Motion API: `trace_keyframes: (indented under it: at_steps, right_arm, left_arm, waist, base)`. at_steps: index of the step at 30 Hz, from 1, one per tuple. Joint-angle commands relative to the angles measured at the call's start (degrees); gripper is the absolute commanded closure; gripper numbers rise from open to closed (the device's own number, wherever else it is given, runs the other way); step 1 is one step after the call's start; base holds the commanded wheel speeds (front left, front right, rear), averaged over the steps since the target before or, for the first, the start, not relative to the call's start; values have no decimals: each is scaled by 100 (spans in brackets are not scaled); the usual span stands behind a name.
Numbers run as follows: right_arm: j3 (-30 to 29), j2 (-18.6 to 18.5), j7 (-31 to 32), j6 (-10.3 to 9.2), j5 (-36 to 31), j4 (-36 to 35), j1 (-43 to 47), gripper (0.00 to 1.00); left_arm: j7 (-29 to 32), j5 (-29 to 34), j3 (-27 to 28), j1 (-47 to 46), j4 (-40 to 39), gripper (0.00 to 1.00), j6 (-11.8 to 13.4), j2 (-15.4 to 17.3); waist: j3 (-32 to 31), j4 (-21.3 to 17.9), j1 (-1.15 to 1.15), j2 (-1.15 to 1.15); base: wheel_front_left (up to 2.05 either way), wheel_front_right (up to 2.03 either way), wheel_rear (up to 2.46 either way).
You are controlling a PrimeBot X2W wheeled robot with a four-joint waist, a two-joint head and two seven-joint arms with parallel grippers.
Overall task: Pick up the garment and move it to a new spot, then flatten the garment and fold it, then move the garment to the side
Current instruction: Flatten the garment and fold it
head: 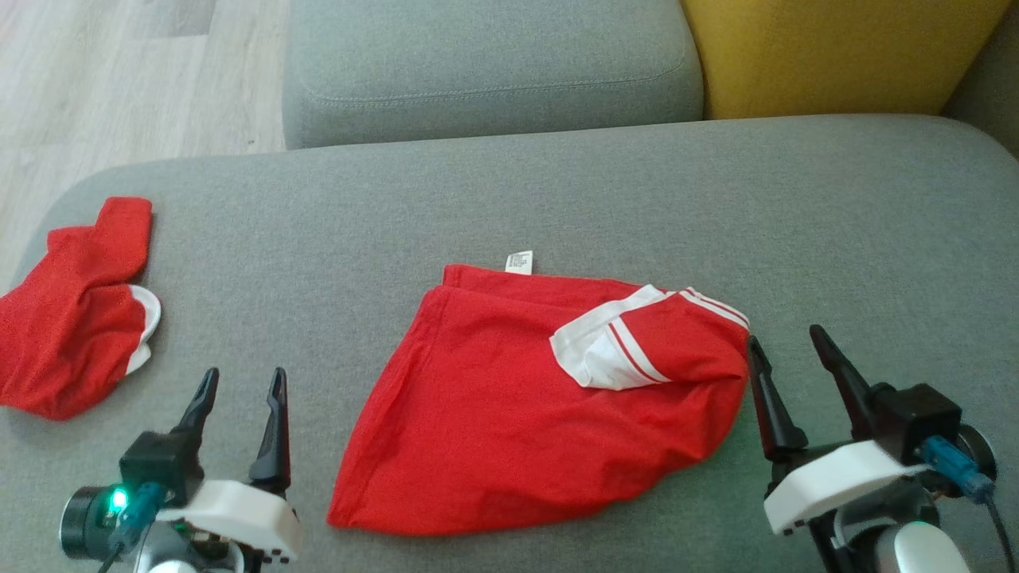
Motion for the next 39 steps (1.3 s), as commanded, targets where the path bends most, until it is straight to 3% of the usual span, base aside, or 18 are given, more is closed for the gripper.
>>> trace_keyframes:
  at_steps: [1, 8, 15, 22, 23, 24, 25, 26, 33, 39]
  right_arm:
    - [175, -50, 36, 43, -11, -177, -176, 0]
    - [504, -103, 129, 43, 93, 177, -426, 0]
    - [1142, -232, 266, 43, -41, 1262, -1317, 0]
    - [1274, -252, 616, 43, -259, 2511, -2000, 0]
    - [1254, -236, 708, 43, -280, 2651, -2036, 15]
    - [1233, -207, 756, 43, -235, 2752, -2060, 55]
    - [1218, -185, 807, 43, -212, 2838, -2079, 83]
    - [1213, -170, 810, 43, -197, 2886, -2100, 100]
    - [650, -54, 153, 43, 162, 2616, -2141, 100]
    - [-559, 0, -15, 43, 324, 2312, -1873, 100]
  left_arm:
    - [-50, 1, 245, -340, -143, 0, 35, 130]
    - [-52, 34, 178, -470, -146, 0, 45, 99]
    - [-127, 97, 63, -848, -79, 0, 5, -48]
    - [-235, 96, -54, -1124, 189, 0, -133, -181]
    - [-252, 96, -55, -1140, 220, 0, -138, -190]
    - [-267, 97, -56, -1153, 247, 0, -142, -199]
    - [-280, 101, -58, -1166, 272, 0, -145, -204]
    - [-292, 109, -60, -1176, 291, 0, -144, -206]
    - [-364, 116, -47, -1239, 339, 0, -178, -222]
    - [-381, 117, -64, -1220, 331, 0, -179, -211]
  waist:
    - [8, 12, 0, 0]
    - [123, 98, 0, 0]
    - [523, 269, 0, 0]
    - [716, 349, 0, 0]
    - [726, 346, 0, 0]
    - [735, 345, 0, 0]
    - [742, 340, 0, 0]
    - [751, 332, 0, 0]
    - [761, 213, 0, 0]
    - [710, 104, 0, 0]
  base:
    - [0, 0, 0]
    - [0, 0, 0]
    - [0, 0, 0]
    - [0, 0, 0]
    - [0, 0, 0]
    - [0, 0, 0]
    - [0, 0, 0]
    - [0, 0, 0]
    - [0, 0, 0]
    - [0, 0, 0]
